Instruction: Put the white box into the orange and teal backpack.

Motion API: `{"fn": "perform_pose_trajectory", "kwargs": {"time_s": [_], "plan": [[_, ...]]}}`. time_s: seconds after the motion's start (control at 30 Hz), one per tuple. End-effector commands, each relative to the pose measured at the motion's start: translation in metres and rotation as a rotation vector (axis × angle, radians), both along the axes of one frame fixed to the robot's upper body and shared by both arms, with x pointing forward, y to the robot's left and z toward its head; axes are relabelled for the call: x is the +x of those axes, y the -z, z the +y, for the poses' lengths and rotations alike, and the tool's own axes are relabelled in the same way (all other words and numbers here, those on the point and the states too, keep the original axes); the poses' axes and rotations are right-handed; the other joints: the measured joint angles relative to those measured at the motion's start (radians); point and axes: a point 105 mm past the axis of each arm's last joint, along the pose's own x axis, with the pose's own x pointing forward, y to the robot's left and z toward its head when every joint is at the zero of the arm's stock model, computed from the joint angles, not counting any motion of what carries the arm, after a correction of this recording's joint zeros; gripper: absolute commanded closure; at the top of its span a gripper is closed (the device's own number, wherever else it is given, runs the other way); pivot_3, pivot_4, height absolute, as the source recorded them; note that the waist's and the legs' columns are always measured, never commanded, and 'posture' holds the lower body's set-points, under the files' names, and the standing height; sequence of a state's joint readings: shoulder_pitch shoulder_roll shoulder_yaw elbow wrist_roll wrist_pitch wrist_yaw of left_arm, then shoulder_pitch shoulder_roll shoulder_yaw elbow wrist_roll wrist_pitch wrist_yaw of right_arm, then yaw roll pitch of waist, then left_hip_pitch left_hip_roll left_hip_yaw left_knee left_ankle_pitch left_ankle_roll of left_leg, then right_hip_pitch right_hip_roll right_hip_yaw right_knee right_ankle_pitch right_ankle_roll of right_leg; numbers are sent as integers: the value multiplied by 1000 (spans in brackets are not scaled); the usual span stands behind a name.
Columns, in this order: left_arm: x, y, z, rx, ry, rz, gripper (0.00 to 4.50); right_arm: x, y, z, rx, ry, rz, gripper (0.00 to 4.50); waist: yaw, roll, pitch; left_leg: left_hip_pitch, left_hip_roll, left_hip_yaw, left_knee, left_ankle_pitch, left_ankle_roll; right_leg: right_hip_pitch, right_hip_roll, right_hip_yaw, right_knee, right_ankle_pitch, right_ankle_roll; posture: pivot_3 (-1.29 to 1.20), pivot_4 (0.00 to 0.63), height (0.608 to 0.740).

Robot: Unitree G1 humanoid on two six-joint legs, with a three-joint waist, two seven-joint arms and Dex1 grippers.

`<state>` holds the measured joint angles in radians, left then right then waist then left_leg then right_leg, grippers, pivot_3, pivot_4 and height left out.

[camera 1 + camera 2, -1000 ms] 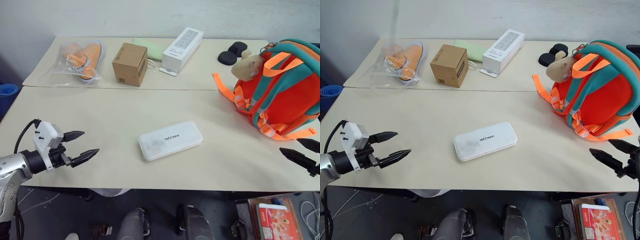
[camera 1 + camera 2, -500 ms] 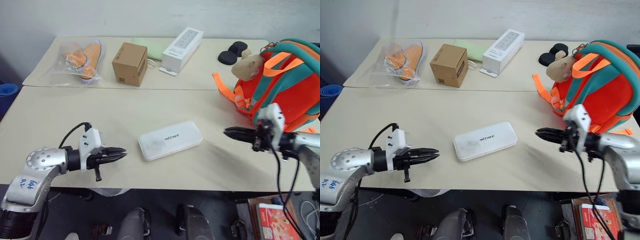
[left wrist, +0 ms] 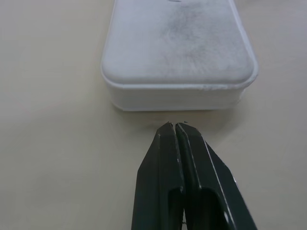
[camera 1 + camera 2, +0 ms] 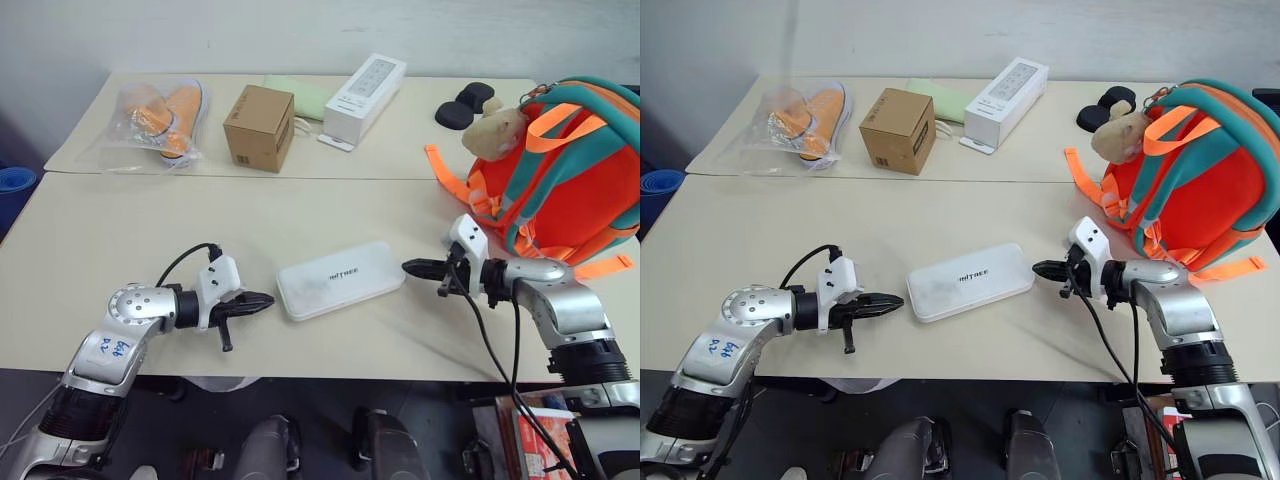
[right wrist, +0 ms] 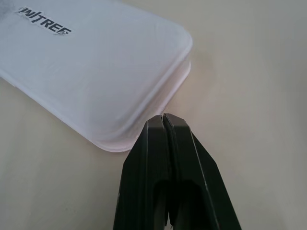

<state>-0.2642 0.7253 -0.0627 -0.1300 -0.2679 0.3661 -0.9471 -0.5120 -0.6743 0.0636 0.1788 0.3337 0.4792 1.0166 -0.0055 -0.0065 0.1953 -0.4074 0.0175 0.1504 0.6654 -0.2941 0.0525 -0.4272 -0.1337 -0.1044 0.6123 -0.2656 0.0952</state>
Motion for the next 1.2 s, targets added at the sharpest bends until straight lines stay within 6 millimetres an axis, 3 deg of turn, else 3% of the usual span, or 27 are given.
{"fn": "perform_pose_trajectory", "kwargs": {"time_s": [0.03, 0.37, 0.57, 0.7, 0.83, 0.9, 1.07, 1.2], "plan": [[7, -12, 0, -34, -5, -32, 4421, -1, -15, 4, 21, -3, -59, 4475, 1, 0, 0, 0, 0, 0, 0, 0, 0, 0, 0, 0, 0, 0, 0, 0, 150, 740], [27, -21, -10, -69, 2, -70, 4421, -39, -14, 12, 44, -72, -1, 4475, 4, 0, 0, 0, 0, 0, 1, 0, 1, 1, 0, -1, 2, 0, 0, 0, 150, 740], [43, -19, 14, -39, -73, -36, 4421, -47, -11, 6, 32, -38, 10, 4475, 2, 0, 0, 0, 0, 0, 1, 0, 1, 0, 0, 0, 0, 0, 0, 0, 150, 740], [39, -15, 34, -61, -102, 97, 3606, -46, -9, 0, 11, -21, 8, 4500, 0, 0, 0, 0, 0, 0, 1, 0, 0, 0, 1, -1, 3, 0, 0, 0, 150, 740], [33, -35, 47, -377, -205, 471, 2339, -41, -11, -4, -4, -11, -4, 4500, 2, -1, 0, 0, 0, 0, 2, 0, 1, 0, 2, -1, 4, 0, 0, 0, 150, 740], [29, -40, 49, -441, -242, 634, 1707, -40, -11, -5, -21, -13, -12, 4500, 4, -1, 0, -1, 0, -1, 3, 1, 2, 0, 4, -2, 6, 0, 0, 0, 150, 740], [18, -39, 39, -468, -235, 789, 189, -38, -7, -6, -29, -15, -14, 4500, 2, -1, 0, 0, -2, 0, 3, 1, 2, 1, 3, -2, 7, 0, 1, 0, 150, 740], [18, -21, 28, -434, -288, 895, 20, -36, -3, -4, -29, -21, -15, 4500, 2, -1, 0, 0, -2, 0, 4, 1, 2, 1, 3, -2, 7, 0, 1, 0, 150, 740]]}}
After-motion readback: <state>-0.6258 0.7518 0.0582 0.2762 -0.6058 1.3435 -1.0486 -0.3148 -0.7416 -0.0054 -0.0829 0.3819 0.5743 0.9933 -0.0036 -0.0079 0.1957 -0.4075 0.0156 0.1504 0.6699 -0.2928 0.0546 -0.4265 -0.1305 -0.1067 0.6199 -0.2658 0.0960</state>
